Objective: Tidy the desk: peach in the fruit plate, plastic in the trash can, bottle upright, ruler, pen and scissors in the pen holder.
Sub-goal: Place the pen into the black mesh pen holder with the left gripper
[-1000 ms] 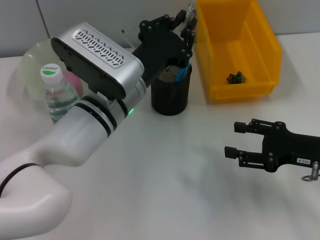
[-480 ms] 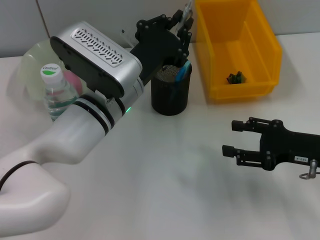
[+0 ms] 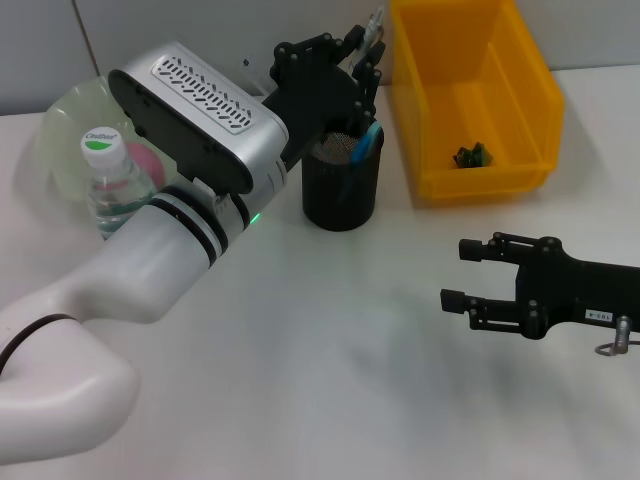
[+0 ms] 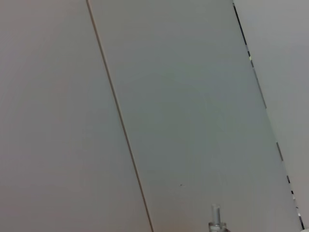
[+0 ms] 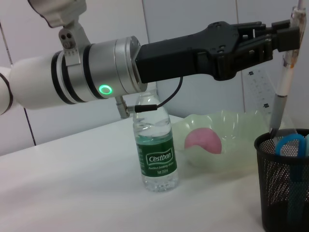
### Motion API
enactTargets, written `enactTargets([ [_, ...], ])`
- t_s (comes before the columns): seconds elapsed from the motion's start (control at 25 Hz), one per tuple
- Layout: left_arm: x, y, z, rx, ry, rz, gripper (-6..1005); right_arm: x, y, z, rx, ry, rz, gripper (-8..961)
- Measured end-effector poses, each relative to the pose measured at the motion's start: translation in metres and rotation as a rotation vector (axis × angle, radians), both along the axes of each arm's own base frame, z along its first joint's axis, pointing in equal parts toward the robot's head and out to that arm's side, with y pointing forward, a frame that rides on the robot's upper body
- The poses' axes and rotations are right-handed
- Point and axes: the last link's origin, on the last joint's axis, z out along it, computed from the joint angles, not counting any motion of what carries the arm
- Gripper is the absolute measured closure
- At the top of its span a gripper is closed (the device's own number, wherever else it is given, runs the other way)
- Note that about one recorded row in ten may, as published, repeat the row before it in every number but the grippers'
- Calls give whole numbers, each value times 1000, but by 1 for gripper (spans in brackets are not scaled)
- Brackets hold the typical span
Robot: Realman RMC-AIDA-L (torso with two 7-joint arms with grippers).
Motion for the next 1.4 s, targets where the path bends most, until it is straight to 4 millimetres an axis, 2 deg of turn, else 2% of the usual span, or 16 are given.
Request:
enactTargets([
  [1.08, 1, -3, -5, -27, 23, 5, 815, -1, -1, -1, -12, 1, 9, 205],
  [1.4, 5, -3, -4, -29, 3, 6, 667, -2, -1, -2, -14, 2, 12, 205],
])
